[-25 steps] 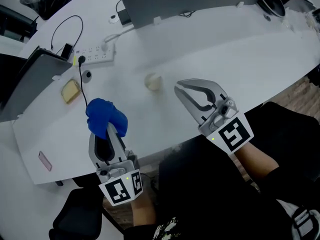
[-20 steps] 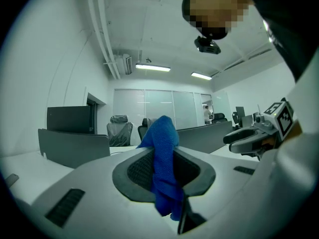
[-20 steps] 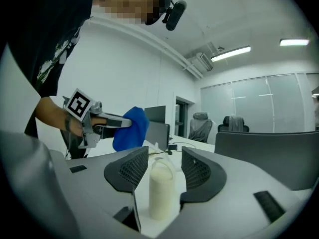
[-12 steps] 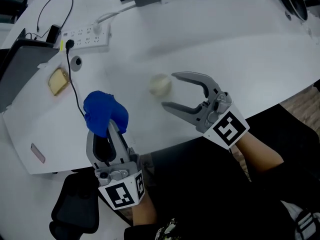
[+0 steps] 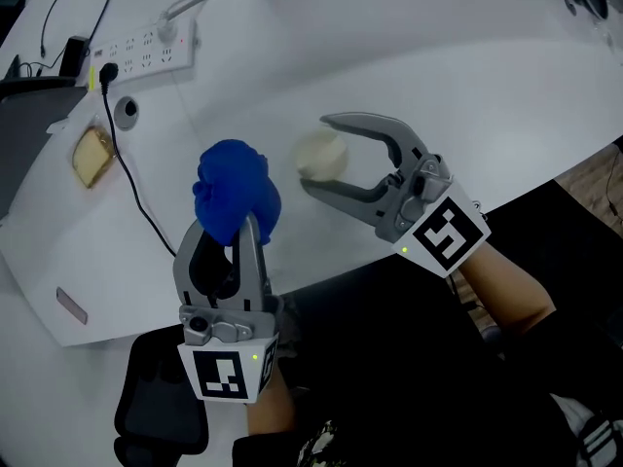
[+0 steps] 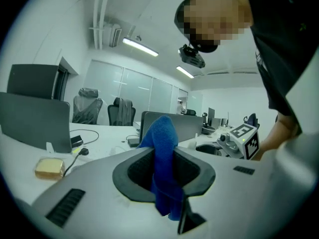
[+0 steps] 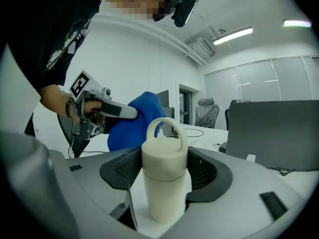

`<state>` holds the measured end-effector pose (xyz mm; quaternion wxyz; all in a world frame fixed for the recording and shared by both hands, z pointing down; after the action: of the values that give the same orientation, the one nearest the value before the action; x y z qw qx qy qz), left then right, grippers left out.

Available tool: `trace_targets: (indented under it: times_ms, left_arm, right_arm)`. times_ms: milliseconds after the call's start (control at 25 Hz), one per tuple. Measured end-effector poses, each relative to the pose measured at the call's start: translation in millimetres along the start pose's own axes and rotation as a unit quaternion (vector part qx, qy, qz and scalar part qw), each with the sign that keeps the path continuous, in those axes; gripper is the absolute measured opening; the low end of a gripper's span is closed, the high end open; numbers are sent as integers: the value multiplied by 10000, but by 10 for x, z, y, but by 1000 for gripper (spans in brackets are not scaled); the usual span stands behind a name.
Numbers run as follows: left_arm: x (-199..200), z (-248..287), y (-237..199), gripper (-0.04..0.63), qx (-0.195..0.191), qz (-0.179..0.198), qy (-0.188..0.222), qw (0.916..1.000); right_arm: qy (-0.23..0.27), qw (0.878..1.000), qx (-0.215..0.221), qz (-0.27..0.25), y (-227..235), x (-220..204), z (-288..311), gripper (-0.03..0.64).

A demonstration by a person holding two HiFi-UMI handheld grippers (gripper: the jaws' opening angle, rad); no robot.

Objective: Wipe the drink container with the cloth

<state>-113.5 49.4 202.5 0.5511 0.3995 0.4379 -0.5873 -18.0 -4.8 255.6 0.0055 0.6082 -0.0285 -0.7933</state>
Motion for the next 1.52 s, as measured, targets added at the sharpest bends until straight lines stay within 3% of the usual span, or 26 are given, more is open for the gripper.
trace_targets:
  times_ms: [160, 240, 440, 840, 920, 1040, 1120, 1280, 1520]
  left_arm:
    - [-1, 116, 137, 69, -899, -638, -245, 9936]
    - [-15, 180, 191, 66, -1449, -1071, -342, 9830]
    - [-156, 276, 305, 63, -2437, -1624, -720, 9535]
    - [-375, 476, 268, 60, -2499, -2244, -1054, 9360]
    - [-466, 496, 258, 60, -2402, -2142, -1169, 9395]
    - [-687, 559, 258, 60, -2095, -1337, -1483, 9572]
    - [-778, 604, 291, 60, -2004, -925, -1562, 9628]
    - [-910, 667, 284, 60, -1927, -865, -1699, 9626]
    - [-1187, 736, 249, 60, -1553, -271, -2204, 9626]
  right_arm:
    - [106, 9999, -13, 1, -3, -15, -26, 252]
    - [149, 9999, -32, -4, 2, -10, -21, 252]
    - [223, 9997, -42, -38, -2, -3, -18, 252]
    - [326, 9994, -62, -27, 4, 4, -39, 252]
    - [374, 9993, -63, -14, 1, 13, -39, 252]
    - [411, 9991, -51, -14, 0, 26, -31, 252]
    - [418, 9991, -39, -22, 4, 29, -28, 252]
    - [451, 9990, -14, -31, 6, 42, -30, 252]
    - [459, 9989, 67, -43, -2, 32, -32, 252]
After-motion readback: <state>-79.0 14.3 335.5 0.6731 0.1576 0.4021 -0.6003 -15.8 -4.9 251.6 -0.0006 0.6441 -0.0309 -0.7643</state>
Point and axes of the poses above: the fingertips, and each gripper's own axes: z forward along the fingers, y to its right, x out of its top, the point moved 2 cm from there along -z, backward along the fingers, and after that the axes turned 13 degrees about x, right-handed, at the moved point
